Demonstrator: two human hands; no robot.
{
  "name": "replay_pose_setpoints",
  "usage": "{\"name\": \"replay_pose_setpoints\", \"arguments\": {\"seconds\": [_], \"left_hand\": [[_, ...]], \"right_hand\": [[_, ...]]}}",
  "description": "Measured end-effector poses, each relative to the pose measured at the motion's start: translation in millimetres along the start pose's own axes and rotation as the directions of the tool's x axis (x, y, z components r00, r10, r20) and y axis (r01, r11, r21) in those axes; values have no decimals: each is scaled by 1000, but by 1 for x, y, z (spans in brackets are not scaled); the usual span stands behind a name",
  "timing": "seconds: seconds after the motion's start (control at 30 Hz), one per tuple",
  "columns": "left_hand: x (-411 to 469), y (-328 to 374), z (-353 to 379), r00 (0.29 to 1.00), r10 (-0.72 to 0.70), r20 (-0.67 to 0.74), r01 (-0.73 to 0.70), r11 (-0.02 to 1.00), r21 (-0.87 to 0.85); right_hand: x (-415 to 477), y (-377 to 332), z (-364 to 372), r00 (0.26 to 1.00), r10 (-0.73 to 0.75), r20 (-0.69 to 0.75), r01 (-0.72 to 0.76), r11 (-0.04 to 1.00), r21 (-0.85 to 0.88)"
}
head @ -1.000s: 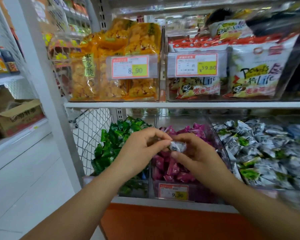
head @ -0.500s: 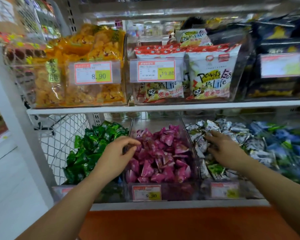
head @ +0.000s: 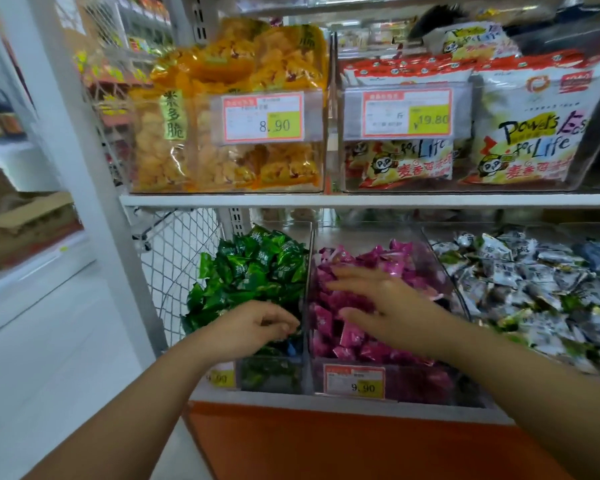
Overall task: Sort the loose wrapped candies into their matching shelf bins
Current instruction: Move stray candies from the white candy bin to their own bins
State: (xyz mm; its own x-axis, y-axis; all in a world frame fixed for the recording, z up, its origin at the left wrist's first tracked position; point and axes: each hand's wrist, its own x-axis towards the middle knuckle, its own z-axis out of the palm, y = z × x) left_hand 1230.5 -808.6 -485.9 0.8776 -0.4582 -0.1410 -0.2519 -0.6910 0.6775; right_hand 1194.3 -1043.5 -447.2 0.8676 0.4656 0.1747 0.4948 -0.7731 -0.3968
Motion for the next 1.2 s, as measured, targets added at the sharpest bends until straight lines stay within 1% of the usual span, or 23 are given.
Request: {"name": "replay_pose_setpoints", "arguments": {"seconds": [0.07,0.1,0.13,0.2,0.27,0.33,0.37,0.43,0.57,0.63,0.77,0.83,0.9,1.07,1.13,1.2], "left_hand": [[3,2,-1,990,-42,134,24,991,135],[4,3,-2,977,-80,199,47,985,163],[6,2,-4,957,-114,266,75,985,153],[8,2,-7,914,-156,374,112,984,138],[11,1,-8,877,-203,436,105,965,239],[16,0,-6,863,-235,447,48,919,390],[18,0,-5,865,-242,440,36,903,427],[21,-2,-2,865,-256,432,49,900,434],[23,-7,-1,890,-213,404,26,906,422],[23,-8,0,906,-185,381,21,918,395],[25,-13,1,920,-172,353,37,933,357],[21,-12,1,930,-135,343,11,941,339],[14,-11,-2,947,-75,312,-16,959,282],[-9,-1,-28,988,41,146,-43,999,10],[-19,6,-37,995,76,58,-66,985,-158],[-27,14,-41,994,110,-16,-109,949,-294]], "right_hand": [[8,-8,12,985,-57,162,59,998,-5],[10,-9,16,974,-68,215,76,997,-29],[12,-9,20,966,-73,247,88,995,-52],[14,-8,23,960,-78,268,100,993,-68],[15,-6,25,959,-91,269,112,992,-64],[14,-4,27,957,-93,275,120,989,-83],[14,-5,28,956,-91,278,121,988,-95],[13,-5,29,956,-94,278,127,987,-102],[13,-5,29,958,-101,268,129,988,-90],[13,-6,30,959,-106,262,129,989,-74],[12,-6,29,958,-107,267,129,990,-64],[12,-5,29,958,-109,264,130,989,-63],[12,-4,30,959,-110,261,130,990,-59],[13,-5,30,963,-103,247,116,993,-36],[14,-5,32,977,-87,196,90,996,-3],[14,-9,34,994,-57,90,51,996,67]]}}
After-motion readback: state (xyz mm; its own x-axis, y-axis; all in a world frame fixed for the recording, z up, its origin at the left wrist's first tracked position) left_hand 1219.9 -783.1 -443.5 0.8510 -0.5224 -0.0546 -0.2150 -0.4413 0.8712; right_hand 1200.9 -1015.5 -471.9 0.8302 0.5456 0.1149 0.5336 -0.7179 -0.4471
